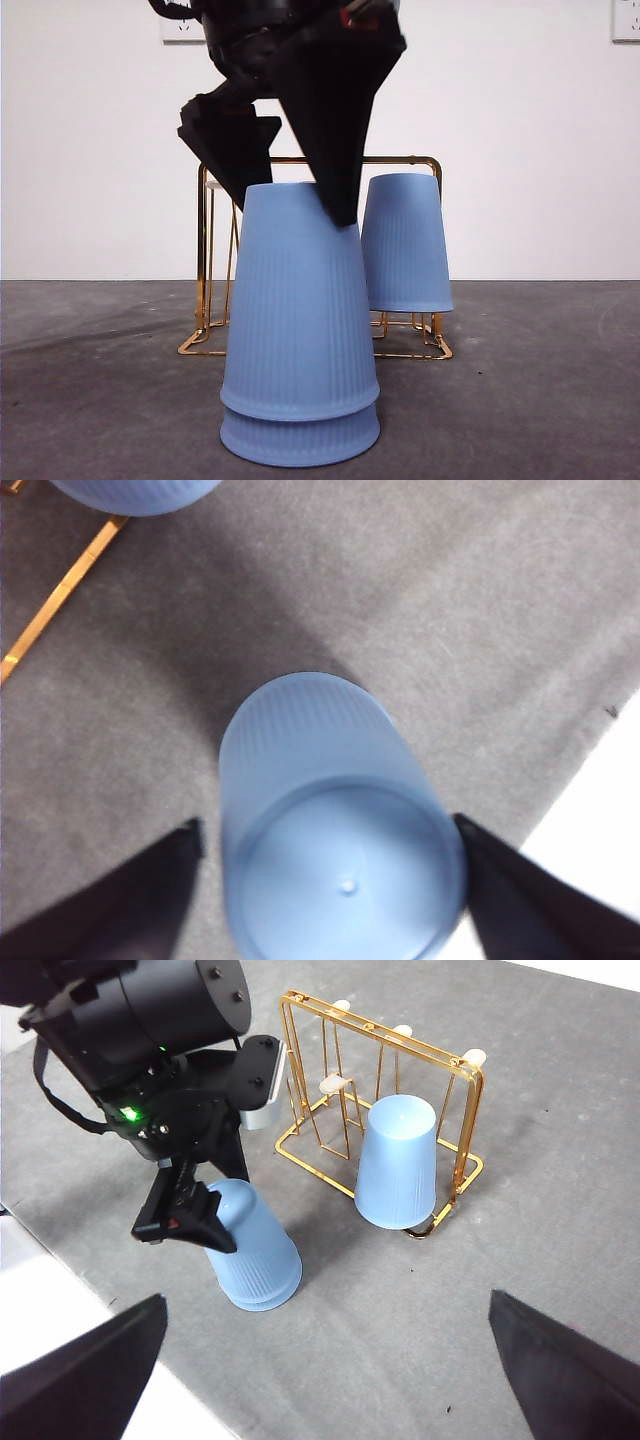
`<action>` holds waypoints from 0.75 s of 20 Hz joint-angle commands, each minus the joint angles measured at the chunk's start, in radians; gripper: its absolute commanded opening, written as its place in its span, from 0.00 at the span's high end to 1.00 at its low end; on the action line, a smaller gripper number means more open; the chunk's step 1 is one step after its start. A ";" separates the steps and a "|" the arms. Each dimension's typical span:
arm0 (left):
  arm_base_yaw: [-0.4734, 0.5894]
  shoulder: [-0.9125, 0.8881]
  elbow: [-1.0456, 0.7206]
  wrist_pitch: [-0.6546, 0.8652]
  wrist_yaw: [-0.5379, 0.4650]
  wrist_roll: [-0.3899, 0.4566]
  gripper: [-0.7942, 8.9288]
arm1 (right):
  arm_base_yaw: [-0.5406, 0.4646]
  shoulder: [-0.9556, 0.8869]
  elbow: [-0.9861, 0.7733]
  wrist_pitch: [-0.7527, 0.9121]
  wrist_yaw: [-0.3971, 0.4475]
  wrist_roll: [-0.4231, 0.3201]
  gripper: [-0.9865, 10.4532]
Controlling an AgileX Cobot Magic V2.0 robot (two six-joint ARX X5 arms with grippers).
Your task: Pick the top cup and place it on cupholder, pick up the mid cup and place it on cupholder, last pick the bottom cup and place it on cupholder.
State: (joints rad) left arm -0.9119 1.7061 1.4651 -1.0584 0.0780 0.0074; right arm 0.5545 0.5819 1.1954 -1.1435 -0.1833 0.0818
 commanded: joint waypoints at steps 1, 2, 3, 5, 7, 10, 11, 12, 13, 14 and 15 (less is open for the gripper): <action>-0.011 0.019 0.021 0.003 0.002 -0.017 0.63 | 0.006 0.002 0.011 0.010 -0.001 -0.012 0.46; -0.011 0.019 0.021 0.003 0.002 -0.017 0.64 | 0.006 0.002 0.011 0.010 -0.001 -0.013 0.46; -0.011 0.019 0.021 0.004 0.001 -0.017 0.64 | 0.006 0.002 0.011 0.010 -0.001 -0.015 0.46; -0.012 0.019 0.027 0.002 0.001 -0.027 0.64 | 0.006 0.002 0.011 0.010 -0.001 -0.015 0.46; -0.012 0.018 0.042 -0.001 0.002 -0.033 0.64 | 0.006 0.002 0.011 0.010 -0.001 -0.015 0.46; -0.012 0.018 0.082 -0.028 0.002 -0.042 0.64 | 0.006 0.002 0.011 0.010 -0.001 -0.015 0.46; -0.012 0.018 0.097 -0.043 0.001 -0.042 0.64 | 0.006 0.002 0.011 0.011 -0.001 -0.015 0.46; -0.012 0.018 0.109 -0.058 0.001 -0.042 0.64 | 0.006 0.002 0.011 0.013 -0.001 -0.015 0.46; -0.012 0.018 0.122 -0.076 0.001 -0.042 0.64 | 0.006 0.002 0.011 0.014 -0.001 -0.015 0.46; -0.012 0.018 0.133 -0.091 0.001 -0.042 0.64 | 0.006 0.002 0.011 0.014 -0.001 -0.015 0.46; -0.012 0.018 0.146 -0.108 0.001 -0.042 0.64 | 0.006 0.002 0.011 0.015 -0.001 -0.015 0.46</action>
State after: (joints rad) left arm -0.9127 1.7073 1.5799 -1.1702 0.0776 -0.0265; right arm 0.5545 0.5819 1.1954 -1.1397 -0.1833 0.0750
